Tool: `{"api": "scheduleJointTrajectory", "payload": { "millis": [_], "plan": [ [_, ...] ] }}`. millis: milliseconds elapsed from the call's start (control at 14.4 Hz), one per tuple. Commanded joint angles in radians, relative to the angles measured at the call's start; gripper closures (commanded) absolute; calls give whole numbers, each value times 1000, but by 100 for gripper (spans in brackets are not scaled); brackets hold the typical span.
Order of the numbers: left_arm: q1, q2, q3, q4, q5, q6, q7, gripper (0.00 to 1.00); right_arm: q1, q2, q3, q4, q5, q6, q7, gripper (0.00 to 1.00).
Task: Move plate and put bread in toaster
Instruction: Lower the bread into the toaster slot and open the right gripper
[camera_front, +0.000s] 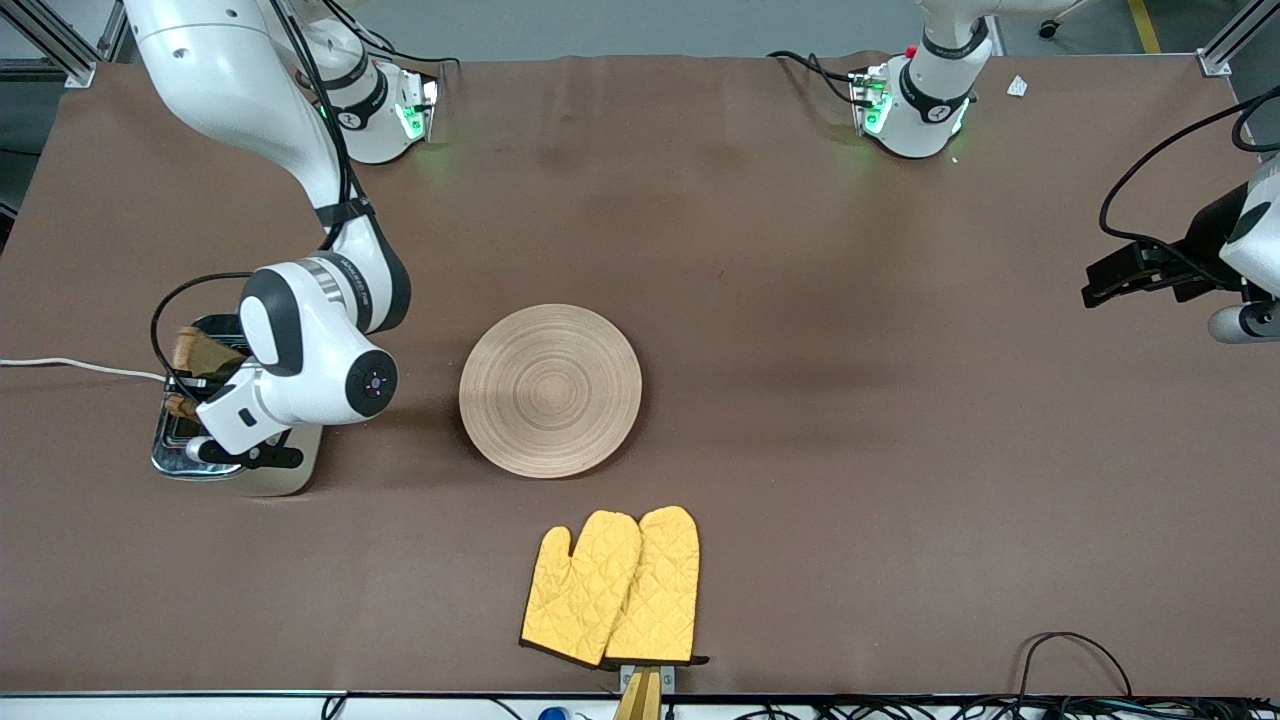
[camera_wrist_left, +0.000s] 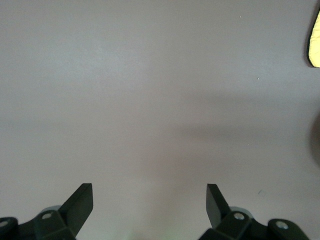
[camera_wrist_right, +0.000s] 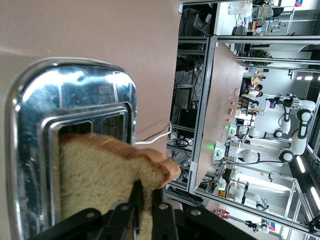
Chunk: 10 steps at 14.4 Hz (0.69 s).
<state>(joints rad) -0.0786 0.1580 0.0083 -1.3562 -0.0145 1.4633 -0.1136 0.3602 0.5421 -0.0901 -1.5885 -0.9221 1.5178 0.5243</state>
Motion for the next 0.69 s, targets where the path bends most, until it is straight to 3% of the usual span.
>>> {"api": "scheduleJointTrajectory", "payload": {
  "millis": [0,69,139,208,278,417,625],
  "plan": [
    [0,-9,2,11,-12,-21,-5,0,-9,7,12,24,2,-7,22,86],
    [0,-9,4,11,-13,-21,-5,0,-10,7,12,24,3,-7,22,85],
    [0,-9,4,11,-12,-21,-5,0,-10,7,12,27,6,-10,23,70],
    [0,-9,4,11,-12,-21,-5,0,-13,5,12,36,31,-10,22,34],
    [0,-9,4,11,-15,-21,-5,0,-21,-2,12,50,73,-5,11,5],
    [0,-9,2,11,-13,-21,-5,0,-32,-33,15,76,179,-5,-16,0],
    [0,-9,2,11,-13,-21,-5,0,-64,-161,16,71,462,19,-49,0]
  ]
}}
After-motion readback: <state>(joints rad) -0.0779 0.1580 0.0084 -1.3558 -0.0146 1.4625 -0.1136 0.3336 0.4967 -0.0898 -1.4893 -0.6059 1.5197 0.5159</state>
